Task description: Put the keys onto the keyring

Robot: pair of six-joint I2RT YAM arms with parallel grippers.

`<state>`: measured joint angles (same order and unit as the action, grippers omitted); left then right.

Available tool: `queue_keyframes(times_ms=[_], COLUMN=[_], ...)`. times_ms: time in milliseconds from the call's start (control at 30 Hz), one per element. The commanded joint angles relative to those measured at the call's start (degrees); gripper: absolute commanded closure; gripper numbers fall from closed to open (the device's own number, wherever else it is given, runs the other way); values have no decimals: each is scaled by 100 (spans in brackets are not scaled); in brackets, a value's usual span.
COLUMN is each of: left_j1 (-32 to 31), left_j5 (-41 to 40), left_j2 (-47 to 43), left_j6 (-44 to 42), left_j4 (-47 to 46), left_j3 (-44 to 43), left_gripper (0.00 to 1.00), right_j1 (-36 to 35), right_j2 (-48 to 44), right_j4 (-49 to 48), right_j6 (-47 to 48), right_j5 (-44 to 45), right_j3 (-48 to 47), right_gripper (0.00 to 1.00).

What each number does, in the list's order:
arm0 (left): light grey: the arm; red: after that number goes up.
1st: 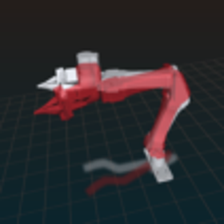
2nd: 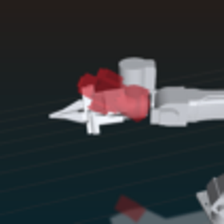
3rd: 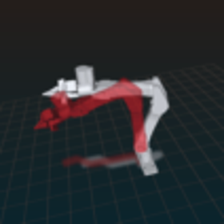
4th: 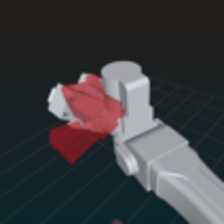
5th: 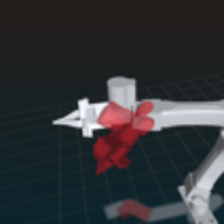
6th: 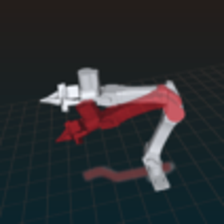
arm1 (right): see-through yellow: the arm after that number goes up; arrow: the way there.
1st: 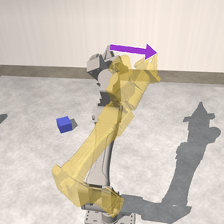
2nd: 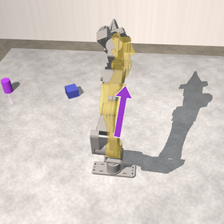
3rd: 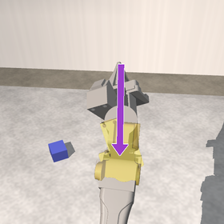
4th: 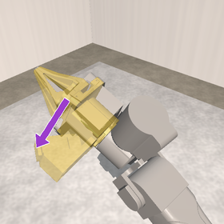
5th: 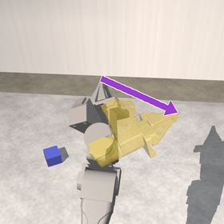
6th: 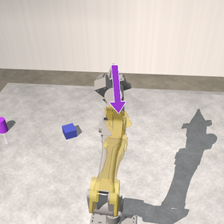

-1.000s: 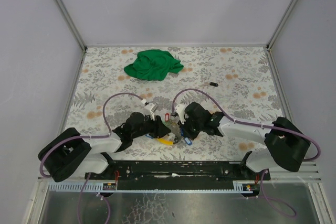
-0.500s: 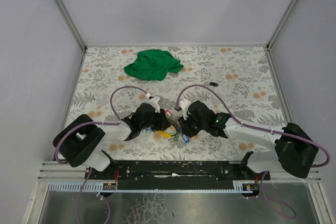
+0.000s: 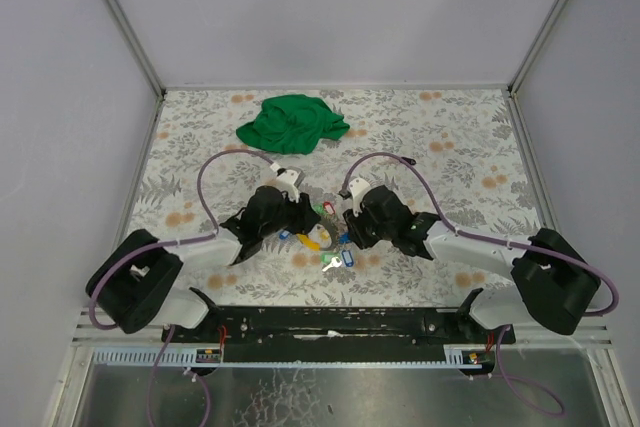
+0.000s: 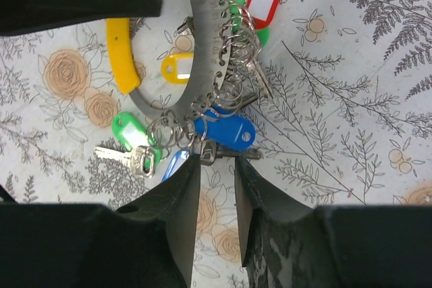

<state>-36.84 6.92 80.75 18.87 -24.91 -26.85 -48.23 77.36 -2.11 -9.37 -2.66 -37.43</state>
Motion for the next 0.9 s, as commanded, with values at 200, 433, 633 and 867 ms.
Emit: queue_keyframes(times_ms=[200, 433, 633, 867], left_j1=[37, 42, 37, 42], left_j5=[804, 910, 1004, 1019], left_j2=[-36, 336, 528, 553], left_j6=[205, 182, 188, 157], left_j4=[-740, -785, -796, -754], left_j3=[514, 423, 344, 324], left_gripper=[60, 62, 62, 62], right_j1=[252, 252, 252, 253], right_j2=[736, 980, 747, 473], right_j4=[-750, -932, -932, -1027], right_j6=[-459, -598, -683, -830], right_j5=[-322, -471, -515, -474], right_j3=[-120, -125, -52, 139], right_gripper=[76, 77, 78, 77])
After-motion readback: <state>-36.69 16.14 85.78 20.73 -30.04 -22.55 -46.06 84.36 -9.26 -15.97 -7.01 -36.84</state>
